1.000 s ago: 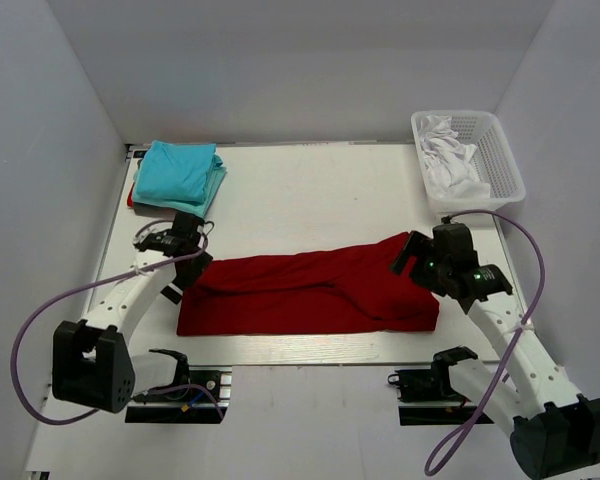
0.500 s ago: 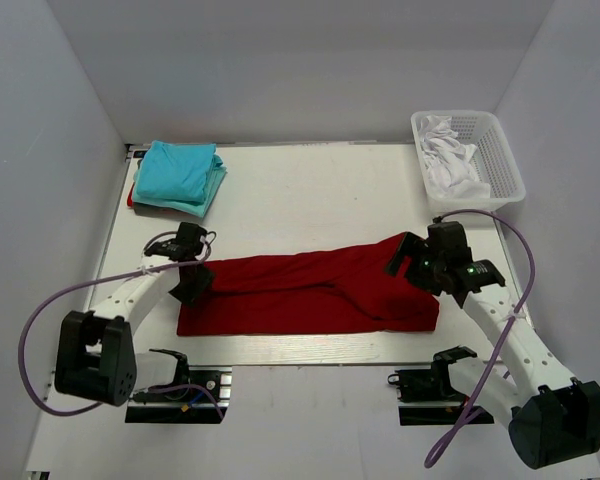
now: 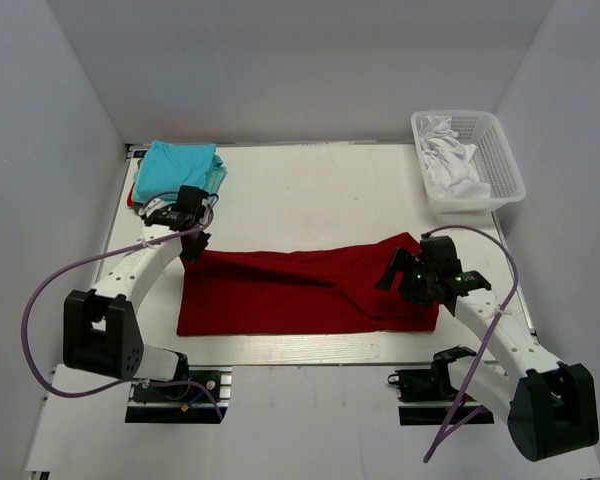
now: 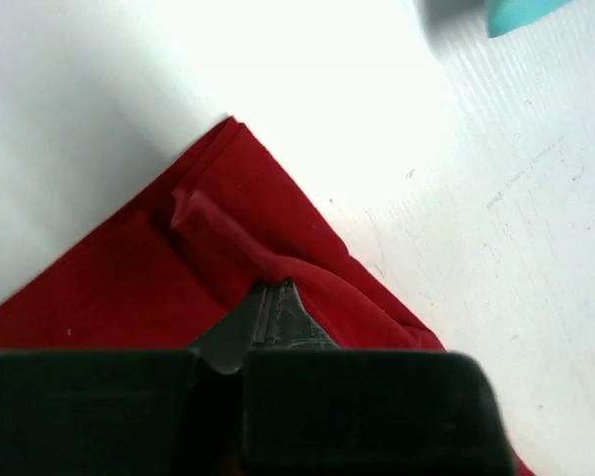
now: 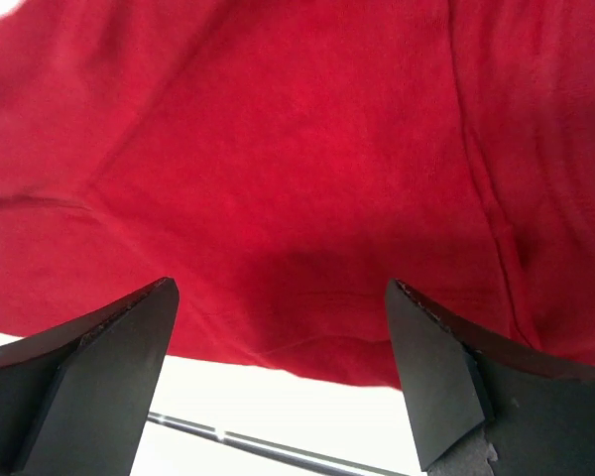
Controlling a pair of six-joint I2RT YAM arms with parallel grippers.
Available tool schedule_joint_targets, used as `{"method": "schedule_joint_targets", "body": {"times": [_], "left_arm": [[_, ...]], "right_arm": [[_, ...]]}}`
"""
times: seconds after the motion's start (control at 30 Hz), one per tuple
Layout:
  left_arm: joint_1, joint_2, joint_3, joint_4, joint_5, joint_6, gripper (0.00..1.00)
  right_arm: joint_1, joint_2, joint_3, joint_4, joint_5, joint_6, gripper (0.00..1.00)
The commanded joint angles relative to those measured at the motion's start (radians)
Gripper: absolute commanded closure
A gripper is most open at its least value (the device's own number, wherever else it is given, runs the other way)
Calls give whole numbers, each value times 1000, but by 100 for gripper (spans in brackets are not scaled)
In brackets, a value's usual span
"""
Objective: Fold and stack the t-shirts
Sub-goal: Fold the other side of the tshirt into a rectangle
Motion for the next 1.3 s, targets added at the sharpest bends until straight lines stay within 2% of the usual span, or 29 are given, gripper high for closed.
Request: {"method": "schedule_joint_targets", "body": {"times": [0.0, 0.1, 0.2, 0.43, 0.53, 0.7, 0.87, 0.9, 0.97, 1.0, 1.07, 1.2, 1.23, 1.27], "left_arm": [[-5, 12, 14, 52, -53, 94, 100], [-5, 12, 11, 184, -17, 194, 100], [-5, 12, 35, 237, -30, 232, 100], [-5, 3, 30, 246, -87, 276, 100], [-5, -48, -59, 246, -56, 237, 100], [-5, -106, -207, 213, -122, 168, 100], [-5, -75, -274, 177, -122, 72, 100], [-5, -48, -274, 165, -122, 72, 77], [-5, -14, -265, 128, -147, 30, 48], [-5, 3, -248, 110, -156, 17, 27], [9, 49, -207, 81, -170, 1, 23], [-2, 69, -110, -19, -187, -10, 3], [-2, 69, -72, -19, -178, 5, 0], [-2, 57, -54, 1, -150, 94, 0]], "right_arm": [[2, 27, -52, 134, -63, -13, 10], [2, 69, -63, 156, -112, -42, 10], [2, 132, -72, 171, -132, -63, 10], [-1, 200, -80, 177, -148, -66, 10], [-1, 220, -77, 171, -151, -69, 10], [-1, 238, -80, 162, -163, -76, 10], [-4, 246, -69, 146, -175, -88, 10], [-1, 246, -68, 143, -174, -91, 10], [-3, 248, -69, 143, -181, -97, 10], [-1, 246, -69, 140, -181, -97, 10], [1, 235, -57, 121, -183, -112, 10], [1, 199, 9, 67, -166, -134, 10], [2, 183, 42, 58, -161, -146, 10], [-1, 177, 61, 38, -145, -146, 10]]}}
